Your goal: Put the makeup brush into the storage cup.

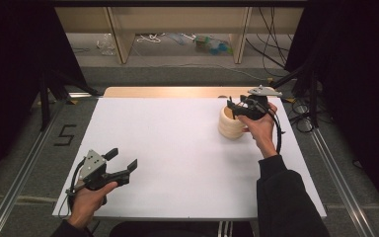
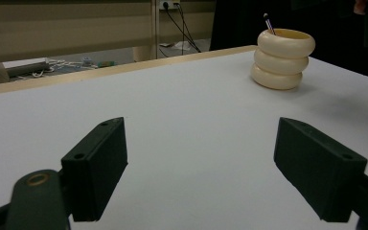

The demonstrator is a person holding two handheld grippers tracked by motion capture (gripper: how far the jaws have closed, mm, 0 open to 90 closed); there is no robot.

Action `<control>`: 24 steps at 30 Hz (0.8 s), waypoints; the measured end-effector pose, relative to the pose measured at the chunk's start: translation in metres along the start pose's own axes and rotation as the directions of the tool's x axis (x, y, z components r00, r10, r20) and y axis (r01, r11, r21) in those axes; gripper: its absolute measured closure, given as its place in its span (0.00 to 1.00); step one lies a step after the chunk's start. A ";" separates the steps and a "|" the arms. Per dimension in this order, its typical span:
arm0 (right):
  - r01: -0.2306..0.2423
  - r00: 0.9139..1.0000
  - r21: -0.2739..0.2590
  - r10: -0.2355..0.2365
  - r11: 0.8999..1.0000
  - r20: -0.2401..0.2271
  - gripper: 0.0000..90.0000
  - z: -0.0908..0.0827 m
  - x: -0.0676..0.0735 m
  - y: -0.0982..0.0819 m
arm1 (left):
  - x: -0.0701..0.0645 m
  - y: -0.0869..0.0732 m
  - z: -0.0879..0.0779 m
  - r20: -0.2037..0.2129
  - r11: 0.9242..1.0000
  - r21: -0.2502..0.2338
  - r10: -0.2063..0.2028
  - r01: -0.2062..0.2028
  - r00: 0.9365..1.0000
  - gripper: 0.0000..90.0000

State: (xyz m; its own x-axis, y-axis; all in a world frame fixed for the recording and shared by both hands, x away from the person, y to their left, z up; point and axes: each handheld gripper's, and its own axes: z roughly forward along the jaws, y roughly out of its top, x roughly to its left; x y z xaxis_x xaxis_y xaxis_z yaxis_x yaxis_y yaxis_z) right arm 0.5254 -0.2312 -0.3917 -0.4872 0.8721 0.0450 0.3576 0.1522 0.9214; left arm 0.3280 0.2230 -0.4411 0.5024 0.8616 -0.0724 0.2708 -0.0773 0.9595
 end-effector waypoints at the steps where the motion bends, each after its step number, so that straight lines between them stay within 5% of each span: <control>1: -0.003 1.000 -0.001 0.003 1.000 0.000 0.39 -0.003 0.001 0.000 | 0.000 0.000 0.000 0.000 1.000 -0.001 0.000 0.000 1.000 0.21; 9: -0.017 1.000 -0.014 0.017 1.000 -0.026 0.32 -0.020 0.010 -0.001 | 0.001 0.000 0.000 -0.005 1.000 0.004 0.006 -0.006 1.000 0.21; 24: 0.033 0.996 -0.018 -0.035 0.999 -0.085 0.26 -0.048 0.037 -0.017 | 0.002 0.000 0.000 -0.007 1.000 0.005 0.008 -0.008 1.000 0.21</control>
State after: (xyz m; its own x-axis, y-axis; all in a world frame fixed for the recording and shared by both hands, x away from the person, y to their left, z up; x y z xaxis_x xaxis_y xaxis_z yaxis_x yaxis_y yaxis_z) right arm 0.4632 -0.2234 -0.3875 -0.5651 0.8238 0.0457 0.3270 0.1728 0.9291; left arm 0.3285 0.2247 -0.4413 0.4987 0.8645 -0.0626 0.2709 -0.0868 0.9587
